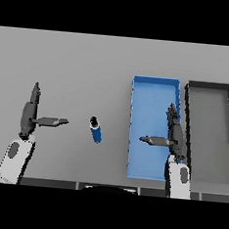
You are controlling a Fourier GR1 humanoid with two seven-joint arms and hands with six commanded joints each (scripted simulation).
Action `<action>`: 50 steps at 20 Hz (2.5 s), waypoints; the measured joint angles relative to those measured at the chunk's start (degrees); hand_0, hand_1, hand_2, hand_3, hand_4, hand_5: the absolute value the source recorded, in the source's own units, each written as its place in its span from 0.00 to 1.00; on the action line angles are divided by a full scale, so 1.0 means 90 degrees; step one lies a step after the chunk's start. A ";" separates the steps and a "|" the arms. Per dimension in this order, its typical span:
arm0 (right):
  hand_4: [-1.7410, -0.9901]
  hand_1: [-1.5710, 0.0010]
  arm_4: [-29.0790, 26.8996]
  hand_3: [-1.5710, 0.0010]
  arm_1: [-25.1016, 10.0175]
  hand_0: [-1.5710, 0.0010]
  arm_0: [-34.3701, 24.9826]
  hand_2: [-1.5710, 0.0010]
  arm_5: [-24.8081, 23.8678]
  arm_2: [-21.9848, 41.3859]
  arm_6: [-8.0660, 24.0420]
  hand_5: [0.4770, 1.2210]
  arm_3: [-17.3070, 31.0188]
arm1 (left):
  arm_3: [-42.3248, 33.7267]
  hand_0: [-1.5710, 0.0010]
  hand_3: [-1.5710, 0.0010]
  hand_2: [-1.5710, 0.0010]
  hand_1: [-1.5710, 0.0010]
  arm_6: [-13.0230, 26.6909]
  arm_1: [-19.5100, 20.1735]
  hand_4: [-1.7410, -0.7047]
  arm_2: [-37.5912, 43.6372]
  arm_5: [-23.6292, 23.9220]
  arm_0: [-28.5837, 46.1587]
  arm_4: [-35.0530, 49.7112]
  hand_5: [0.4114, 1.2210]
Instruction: Pick up the blue pipe and place it into the blue bin.
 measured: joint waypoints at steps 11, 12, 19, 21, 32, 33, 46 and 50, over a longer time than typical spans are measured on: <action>0.73 1.00 0.1273 1.00 -0.0896 1.00 0.0105 1.00 0.0261 0.0689 -0.0526 0.15 -0.0332 | 0.0430 1.00 1.00 1.00 1.00 -0.0778 0.1092 0.75 -0.0384 -0.2053 -0.0188 -0.0007 0.23; 0.73 1.00 0.1338 1.00 -0.0939 1.00 0.0167 1.00 0.0245 0.0711 -0.0501 0.15 -0.0414 | 0.0397 1.00 1.00 1.00 1.00 -0.0868 0.1140 0.75 -0.0408 -0.2159 -0.0171 0.0001 0.23; 0.71 1.00 0.1269 1.00 -0.0964 1.00 0.0118 1.00 0.0292 0.0696 -0.0250 0.14 -0.0544 | -0.0578 1.00 1.00 1.00 1.00 -0.0969 0.1568 0.72 -0.0870 -0.2958 0.0222 0.0115 0.17; 0.69 1.00 0.1223 1.00 -0.0925 1.00 0.0112 1.00 0.0317 0.0718 -0.0231 0.14 -0.0602 | -0.0979 1.00 1.00 1.00 1.00 -0.0560 0.1560 0.70 -0.1225 -0.3016 0.0375 -0.0047 0.12; 0.71 1.00 0.1235 1.00 -0.0864 1.00 0.0161 1.00 0.0346 0.0762 -0.0124 0.11 -0.0569 | -0.1004 1.00 1.00 1.00 1.00 -0.0148 0.0676 0.57 -0.2322 -0.3130 0.0060 -0.0817 0.09; 0.71 1.00 0.1147 1.00 -0.0887 1.00 0.0160 1.00 0.0384 0.0709 -0.0177 0.11 -0.0579 | -0.0805 1.00 1.00 1.00 1.00 -0.0168 0.0496 0.57 -0.2348 -0.3064 -0.0058 -0.0901 0.09; 0.74 1.00 0.1109 1.00 -0.0923 1.00 0.0237 1.00 0.0388 0.0651 -0.0165 0.10 -0.0615 | 0.0808 1.00 0.97 0.94 1.00 -0.0787 -0.0953 0.58 -0.2441 -0.2722 -0.0662 -0.1145 0.19; 0.73 1.00 0.1123 1.00 -0.0926 1.00 0.0201 1.00 0.0395 0.0655 -0.0277 0.11 -0.0565 | 0.0937 0.89 0.62 0.63 0.74 -0.0796 -0.1270 0.42 -0.2290 -0.2897 -0.0745 -0.0680 0.46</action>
